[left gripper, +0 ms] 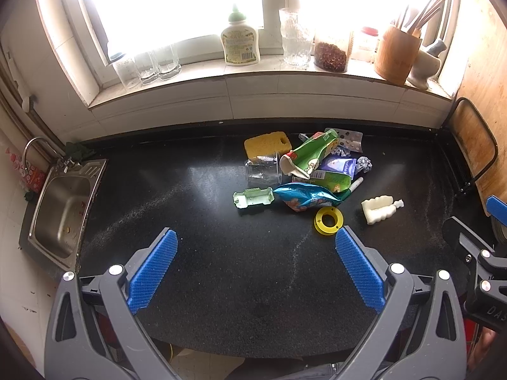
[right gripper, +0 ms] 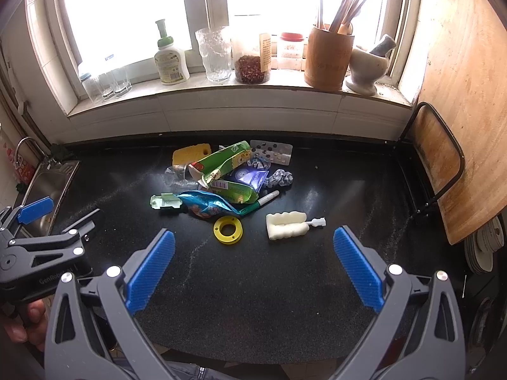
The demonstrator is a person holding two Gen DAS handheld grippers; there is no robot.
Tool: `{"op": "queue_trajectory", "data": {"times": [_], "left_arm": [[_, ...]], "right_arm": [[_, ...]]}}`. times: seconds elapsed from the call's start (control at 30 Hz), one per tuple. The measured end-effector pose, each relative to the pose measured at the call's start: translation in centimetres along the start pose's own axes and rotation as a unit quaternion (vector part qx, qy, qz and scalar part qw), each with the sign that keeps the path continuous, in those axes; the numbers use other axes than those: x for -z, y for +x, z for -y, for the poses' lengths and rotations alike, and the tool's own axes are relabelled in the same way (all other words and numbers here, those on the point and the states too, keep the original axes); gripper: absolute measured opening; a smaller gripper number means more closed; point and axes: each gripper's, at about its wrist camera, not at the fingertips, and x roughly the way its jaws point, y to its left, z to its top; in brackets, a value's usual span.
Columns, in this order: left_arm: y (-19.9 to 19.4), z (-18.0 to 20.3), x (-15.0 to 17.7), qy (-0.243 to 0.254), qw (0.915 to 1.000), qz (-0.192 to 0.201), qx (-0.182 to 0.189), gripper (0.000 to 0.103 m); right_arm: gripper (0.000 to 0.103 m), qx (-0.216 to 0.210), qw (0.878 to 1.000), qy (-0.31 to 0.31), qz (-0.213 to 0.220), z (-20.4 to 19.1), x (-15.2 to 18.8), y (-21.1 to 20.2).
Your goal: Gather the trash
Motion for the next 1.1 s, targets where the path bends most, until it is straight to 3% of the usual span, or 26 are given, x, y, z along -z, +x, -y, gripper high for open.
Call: {"op": "queue_trajectory", "data": {"times": [1.1], "left_arm": [[1.9, 0.1, -0.9, 0.0, 0.9999, -0.012, -0.005, 0.098]], "right_arm": [[0.098, -0.003, 1.0, 0.001, -0.003, 0.3, -0.3, 1.5]]}}
